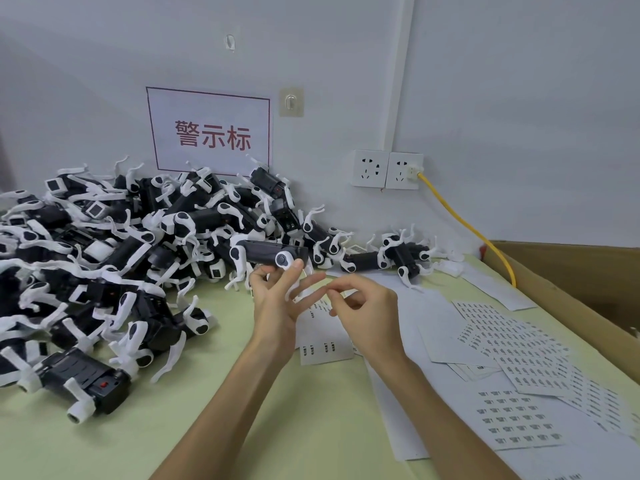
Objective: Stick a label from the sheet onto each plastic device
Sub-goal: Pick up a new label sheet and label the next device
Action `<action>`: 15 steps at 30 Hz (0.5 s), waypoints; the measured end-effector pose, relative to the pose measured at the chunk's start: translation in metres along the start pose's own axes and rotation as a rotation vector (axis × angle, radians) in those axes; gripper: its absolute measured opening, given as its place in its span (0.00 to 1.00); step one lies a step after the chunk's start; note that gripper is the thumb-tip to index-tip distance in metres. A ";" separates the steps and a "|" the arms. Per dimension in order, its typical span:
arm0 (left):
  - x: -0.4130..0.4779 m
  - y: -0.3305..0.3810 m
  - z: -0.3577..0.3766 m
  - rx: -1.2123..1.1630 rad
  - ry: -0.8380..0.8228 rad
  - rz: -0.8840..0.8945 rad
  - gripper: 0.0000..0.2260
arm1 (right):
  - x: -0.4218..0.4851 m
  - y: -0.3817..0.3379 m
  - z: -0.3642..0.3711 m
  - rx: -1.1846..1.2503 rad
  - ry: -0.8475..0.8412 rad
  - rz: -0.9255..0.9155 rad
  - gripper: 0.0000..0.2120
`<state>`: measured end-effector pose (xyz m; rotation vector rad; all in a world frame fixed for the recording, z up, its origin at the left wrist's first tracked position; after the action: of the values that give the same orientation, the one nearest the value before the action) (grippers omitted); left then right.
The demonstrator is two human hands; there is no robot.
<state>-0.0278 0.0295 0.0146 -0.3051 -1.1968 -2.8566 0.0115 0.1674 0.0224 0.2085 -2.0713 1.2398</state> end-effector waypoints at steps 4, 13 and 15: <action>0.000 0.002 -0.001 0.015 0.020 0.022 0.15 | 0.000 0.000 0.001 0.061 -0.071 0.057 0.08; 0.003 0.006 -0.005 0.032 0.067 0.059 0.13 | 0.004 0.003 0.003 0.294 -0.167 0.228 0.07; 0.003 0.007 -0.005 0.035 0.066 0.061 0.13 | 0.004 0.007 0.001 0.335 -0.148 0.289 0.07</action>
<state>-0.0309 0.0211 0.0161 -0.2397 -1.2026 -2.7682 0.0046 0.1709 0.0203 0.1604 -2.0567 1.7968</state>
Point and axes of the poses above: each hand's wrist, its own x-axis towards the middle knuckle, its own z-axis out of the palm, y = z × x, the point moved 5 cm from there along x, towards the middle knuckle, and after that the axes turned 1 degree about -y, right-handed, at the moved point
